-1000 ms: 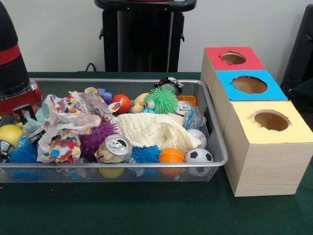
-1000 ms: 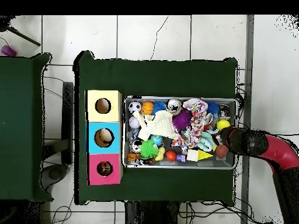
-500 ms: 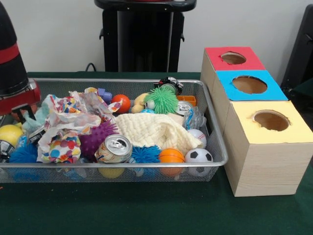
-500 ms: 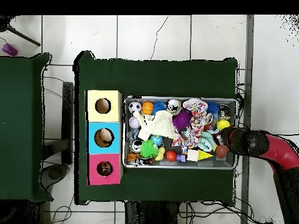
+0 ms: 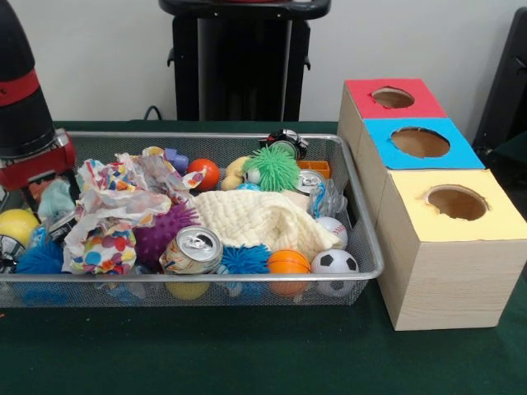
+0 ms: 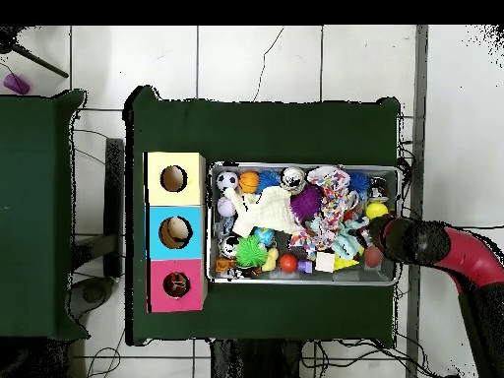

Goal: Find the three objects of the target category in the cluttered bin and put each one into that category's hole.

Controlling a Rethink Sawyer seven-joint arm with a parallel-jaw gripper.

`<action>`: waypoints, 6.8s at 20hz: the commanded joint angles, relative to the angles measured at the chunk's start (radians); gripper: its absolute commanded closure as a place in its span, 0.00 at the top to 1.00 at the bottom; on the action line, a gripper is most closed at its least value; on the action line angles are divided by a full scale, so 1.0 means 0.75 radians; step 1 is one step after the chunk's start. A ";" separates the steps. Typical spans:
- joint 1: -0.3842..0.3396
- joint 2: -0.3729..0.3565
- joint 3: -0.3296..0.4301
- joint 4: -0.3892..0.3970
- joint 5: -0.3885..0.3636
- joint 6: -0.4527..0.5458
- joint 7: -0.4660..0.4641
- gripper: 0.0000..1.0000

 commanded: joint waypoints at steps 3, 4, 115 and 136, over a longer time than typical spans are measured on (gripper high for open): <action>-0.002 -0.029 0.052 -0.028 -0.053 -0.021 -0.277 1.00; -0.003 -0.034 0.052 -0.025 -0.050 -0.019 -0.276 1.00; -0.131 -0.076 -0.098 0.244 -0.097 -0.158 -0.103 1.00; -0.117 -0.068 0.037 0.089 -0.118 -0.020 -0.438 1.00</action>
